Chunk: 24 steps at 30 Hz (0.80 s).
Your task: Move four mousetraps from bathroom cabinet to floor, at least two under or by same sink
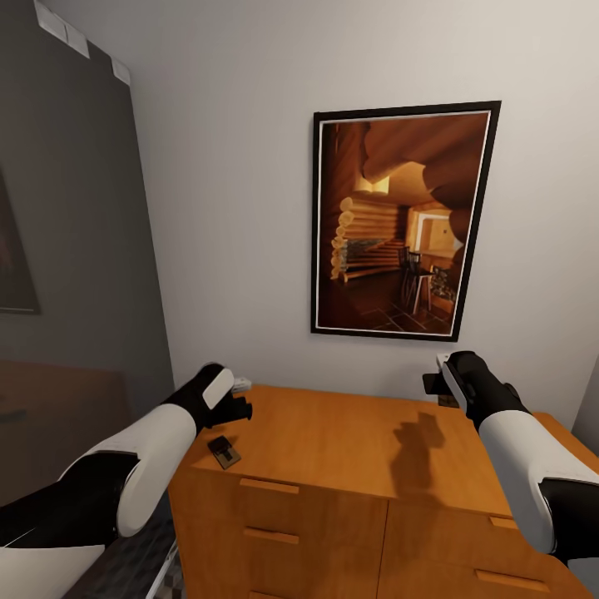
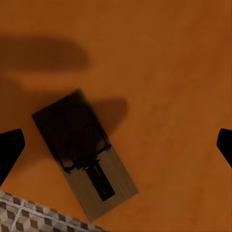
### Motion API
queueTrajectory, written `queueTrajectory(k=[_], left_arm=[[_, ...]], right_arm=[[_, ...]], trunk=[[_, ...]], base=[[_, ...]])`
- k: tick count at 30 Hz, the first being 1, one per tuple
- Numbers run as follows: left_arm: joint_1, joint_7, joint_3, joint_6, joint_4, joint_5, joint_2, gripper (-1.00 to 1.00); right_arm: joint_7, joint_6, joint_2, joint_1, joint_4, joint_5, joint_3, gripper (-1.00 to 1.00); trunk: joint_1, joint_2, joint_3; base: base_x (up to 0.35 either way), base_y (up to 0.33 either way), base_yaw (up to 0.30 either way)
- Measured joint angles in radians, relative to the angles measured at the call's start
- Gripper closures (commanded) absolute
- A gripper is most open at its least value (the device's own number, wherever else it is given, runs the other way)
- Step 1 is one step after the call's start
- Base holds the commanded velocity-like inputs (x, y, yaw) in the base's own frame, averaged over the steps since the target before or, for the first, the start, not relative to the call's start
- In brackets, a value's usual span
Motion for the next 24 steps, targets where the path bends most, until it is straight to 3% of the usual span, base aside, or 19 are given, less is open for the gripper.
queueTrajectory(k=[10, 24], left_arm=[[0.0, 0.003, -0.001, -0.011, 0.05, -0.003, 0.004, -1.0], [0.0, 0.013, -0.001, -0.007, 0.054, -0.004, 0.0, -1.0]], right_arm=[[0.0, 0.023, -0.009, 0.0, -0.001, 0.001, 0.0, 1.0], [-0.001, 0.026, -0.018, 0.0, -0.002, 0.001, 0.002, 1.0]], trunk=[[0.038, -0.07, -0.031], [0.038, -0.07, -0.031]], base=[[0.0, 0.0, 0.0], [0.0, 0.0, 0.0]])
